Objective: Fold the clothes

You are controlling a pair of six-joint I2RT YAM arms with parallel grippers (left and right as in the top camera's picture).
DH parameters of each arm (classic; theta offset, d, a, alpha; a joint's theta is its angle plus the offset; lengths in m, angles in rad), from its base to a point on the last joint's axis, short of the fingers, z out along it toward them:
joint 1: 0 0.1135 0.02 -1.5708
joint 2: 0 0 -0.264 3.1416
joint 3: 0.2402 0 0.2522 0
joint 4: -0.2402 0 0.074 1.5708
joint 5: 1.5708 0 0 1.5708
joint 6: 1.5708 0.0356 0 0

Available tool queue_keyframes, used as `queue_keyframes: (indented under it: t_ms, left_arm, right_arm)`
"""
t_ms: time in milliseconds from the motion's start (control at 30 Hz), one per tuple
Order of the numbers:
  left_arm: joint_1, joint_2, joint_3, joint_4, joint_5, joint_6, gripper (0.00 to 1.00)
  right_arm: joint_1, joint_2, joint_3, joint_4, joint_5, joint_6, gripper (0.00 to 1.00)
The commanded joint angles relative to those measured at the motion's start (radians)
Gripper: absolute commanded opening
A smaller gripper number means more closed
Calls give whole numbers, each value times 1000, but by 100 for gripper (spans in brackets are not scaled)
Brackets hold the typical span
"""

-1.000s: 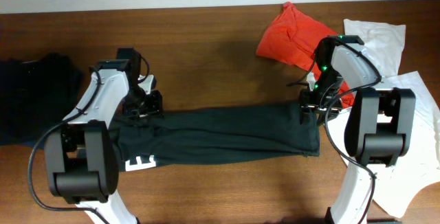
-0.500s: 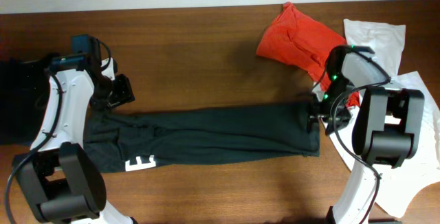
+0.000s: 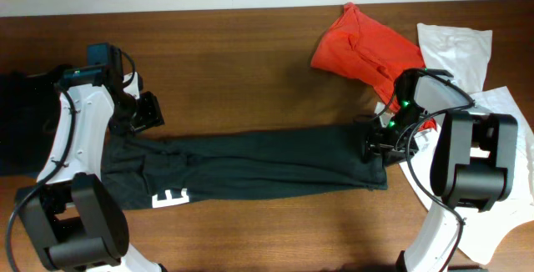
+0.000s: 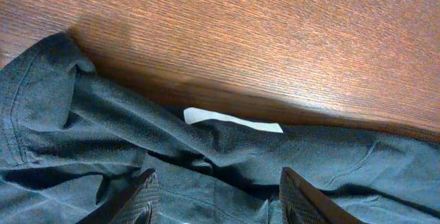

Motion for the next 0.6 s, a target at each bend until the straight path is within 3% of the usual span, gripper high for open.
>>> queue_keyframes:
  t_ms: [0, 67, 133, 233, 333, 567]
  left_arm:
    - [1, -10, 12, -3, 7, -9, 56]
    - [1, -10, 12, -3, 7, -10, 56]
    - [1, -10, 12, -3, 7, -9, 56]
    - [1, -10, 12, -3, 7, -9, 56]
    - [1, -10, 12, -2, 6, -9, 56]
    - [1, -10, 12, 0, 5, -9, 57]
  right_arm:
    - [3, 35, -13, 65, -14, -19, 39]
    - [3, 35, -13, 69, -14, -19, 16]
    - [2, 35, -13, 75, -12, -19, 4]
    - [0, 35, -10, 82, 19, -6, 4]
    - [-39, 31, 56, 49, 209, 168, 4]
    - [-56, -23, 327, -130, 222, 131, 4]
